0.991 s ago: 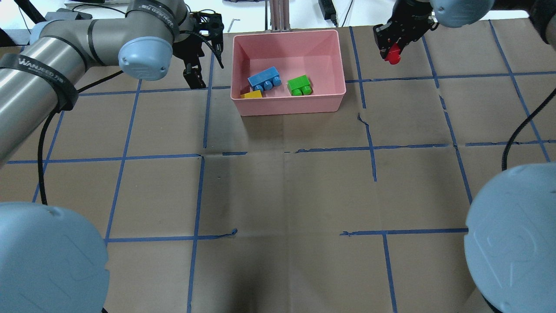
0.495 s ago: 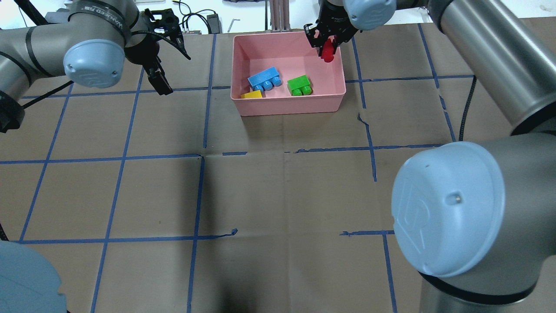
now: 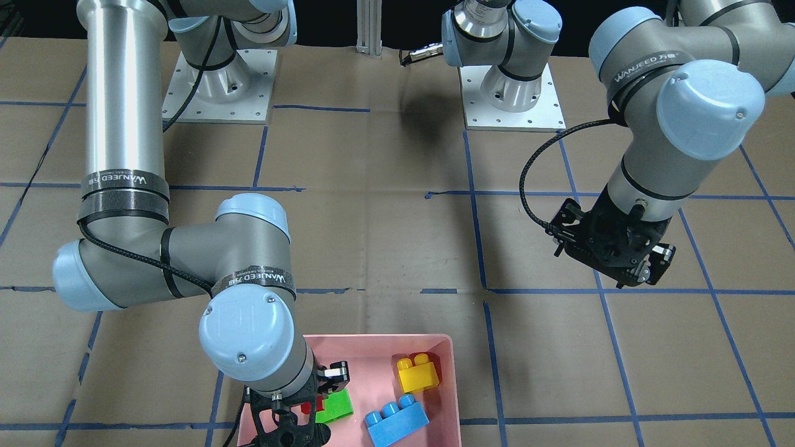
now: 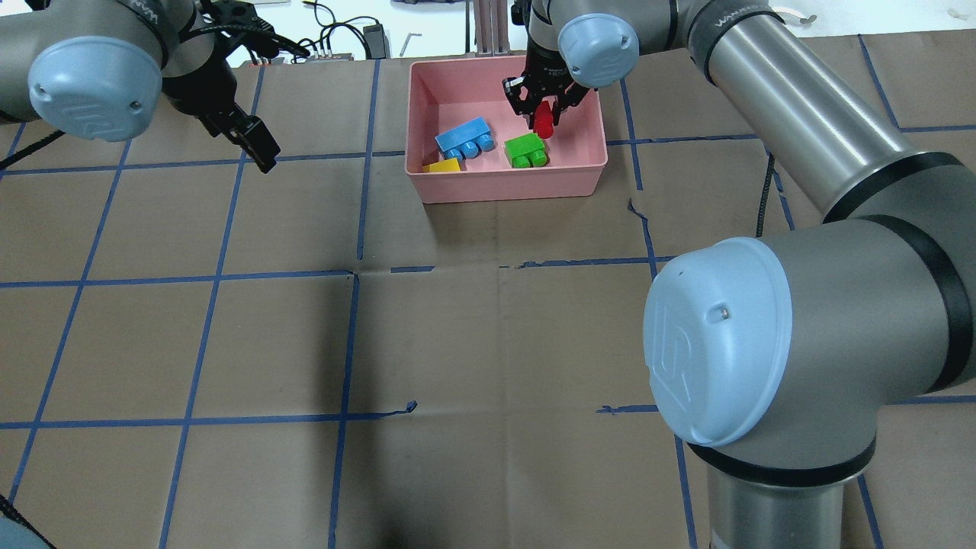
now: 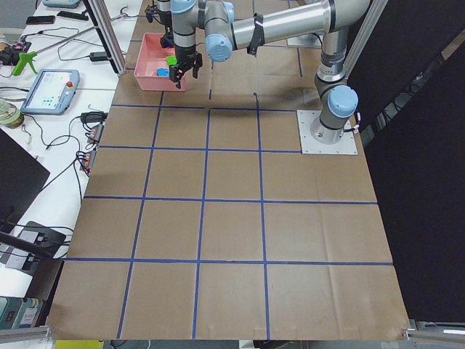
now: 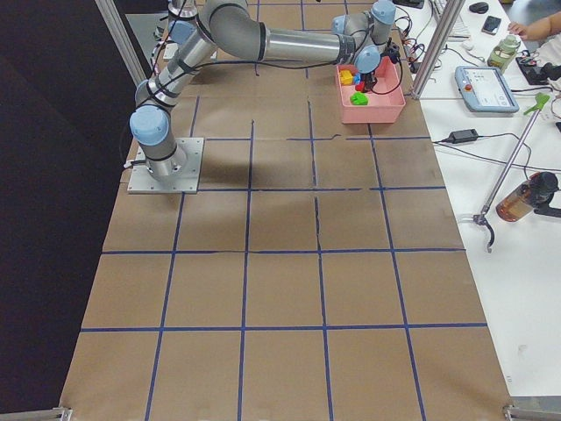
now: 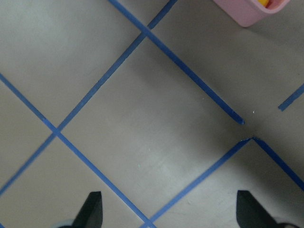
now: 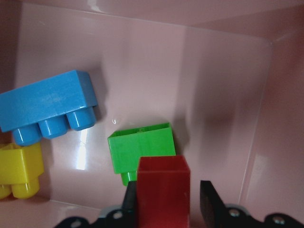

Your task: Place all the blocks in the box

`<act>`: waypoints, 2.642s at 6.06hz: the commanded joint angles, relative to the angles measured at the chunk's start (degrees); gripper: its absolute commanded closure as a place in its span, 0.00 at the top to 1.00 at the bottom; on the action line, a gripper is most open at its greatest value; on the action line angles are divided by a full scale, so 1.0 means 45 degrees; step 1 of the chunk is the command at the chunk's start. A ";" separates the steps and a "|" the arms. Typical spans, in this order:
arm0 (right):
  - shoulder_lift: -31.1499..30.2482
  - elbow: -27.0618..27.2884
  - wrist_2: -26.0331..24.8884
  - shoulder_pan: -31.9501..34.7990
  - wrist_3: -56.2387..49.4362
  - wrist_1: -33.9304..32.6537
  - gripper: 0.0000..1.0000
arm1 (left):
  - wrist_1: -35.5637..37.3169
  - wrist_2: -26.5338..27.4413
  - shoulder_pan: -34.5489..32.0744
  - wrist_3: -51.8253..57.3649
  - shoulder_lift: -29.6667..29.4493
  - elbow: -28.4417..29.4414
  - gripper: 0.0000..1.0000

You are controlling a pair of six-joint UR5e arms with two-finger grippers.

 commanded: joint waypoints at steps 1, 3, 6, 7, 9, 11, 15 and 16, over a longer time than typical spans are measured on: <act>-0.0510 0.0088 -0.0157 -0.0028 -0.0006 0.0000 1.00 | -0.1370 -0.0260 -0.0349 -0.2183 0.1085 0.0302 0.99; -0.1215 0.0167 -0.0177 -0.0242 -0.0046 0.0702 1.00 | -0.2328 -0.0765 -0.0739 -0.6268 0.1325 0.0886 0.99; -0.3203 0.1331 -0.1056 -0.1722 -0.0901 0.3146 1.00 | -0.3251 -0.0692 -0.1694 -0.8705 0.1754 0.1106 0.99; -0.4389 0.2924 -0.1076 -0.2347 -0.1582 0.3089 0.99 | -0.3193 -0.0691 -0.1854 -0.9155 0.2065 0.1124 0.99; -0.7064 0.5818 -0.1076 -0.2763 -0.1434 0.2738 0.99 | -0.3289 -0.0633 -0.1739 -0.9043 0.2302 0.0871 0.99; -0.8187 0.6495 -0.1076 -0.2570 0.0212 0.2656 0.99 | -0.3232 -0.0710 -0.1641 -0.9023 0.2225 0.0773 0.99; -0.8952 0.6807 -0.1037 -0.2431 0.0423 0.3088 0.99 | -0.3193 -0.0769 -0.1602 -0.8791 0.2128 0.0656 0.99; -0.8952 0.6808 -0.0998 -0.2431 0.0423 0.3088 0.99 | -0.3231 -0.0769 -0.1601 -0.8692 0.2127 0.0675 0.99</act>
